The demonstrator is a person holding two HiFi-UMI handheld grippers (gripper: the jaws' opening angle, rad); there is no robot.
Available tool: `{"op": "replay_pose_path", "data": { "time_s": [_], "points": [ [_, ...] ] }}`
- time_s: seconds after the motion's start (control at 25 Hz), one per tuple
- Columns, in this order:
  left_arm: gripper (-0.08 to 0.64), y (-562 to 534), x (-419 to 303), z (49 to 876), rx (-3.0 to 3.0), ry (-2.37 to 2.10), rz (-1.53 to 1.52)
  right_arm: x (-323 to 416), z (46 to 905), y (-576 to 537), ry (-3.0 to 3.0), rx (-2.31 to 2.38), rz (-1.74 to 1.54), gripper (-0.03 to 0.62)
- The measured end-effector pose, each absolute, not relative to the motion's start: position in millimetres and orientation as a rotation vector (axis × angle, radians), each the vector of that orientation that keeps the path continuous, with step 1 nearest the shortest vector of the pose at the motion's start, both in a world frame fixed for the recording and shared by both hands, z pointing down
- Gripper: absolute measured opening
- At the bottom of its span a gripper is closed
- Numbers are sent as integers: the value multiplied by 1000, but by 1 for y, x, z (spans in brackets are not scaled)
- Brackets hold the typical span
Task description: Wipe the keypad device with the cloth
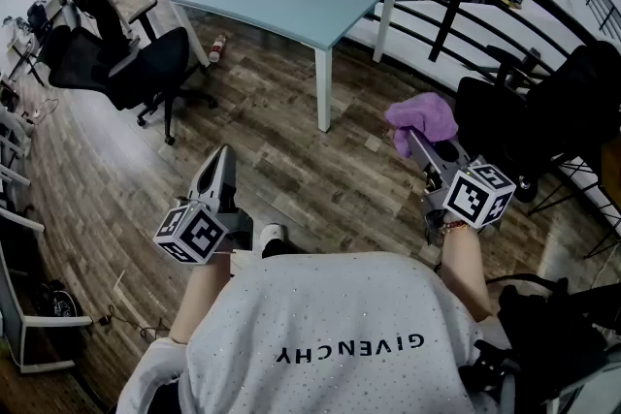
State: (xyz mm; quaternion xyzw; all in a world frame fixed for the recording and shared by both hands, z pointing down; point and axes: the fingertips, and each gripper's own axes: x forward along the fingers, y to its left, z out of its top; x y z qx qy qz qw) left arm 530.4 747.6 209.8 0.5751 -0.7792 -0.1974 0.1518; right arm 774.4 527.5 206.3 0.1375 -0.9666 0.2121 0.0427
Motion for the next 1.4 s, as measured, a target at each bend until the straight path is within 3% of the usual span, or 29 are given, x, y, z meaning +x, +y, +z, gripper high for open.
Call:
{"op": "replay_pose_path", "data": {
  "time_s": [0.4, 1.12, 1.4],
  "points": [
    [12, 710, 463, 219, 1670, -2185, -577, 713, 222, 506, -2904, 450, 605, 101],
    [12, 636, 241, 183, 1847, -2017, -561, 508, 178, 467, -2964, 630, 607, 103],
    [11, 625, 193, 202, 1885, -1950, -510, 462, 191, 466, -2933, 747, 557, 103]
  ]
}}
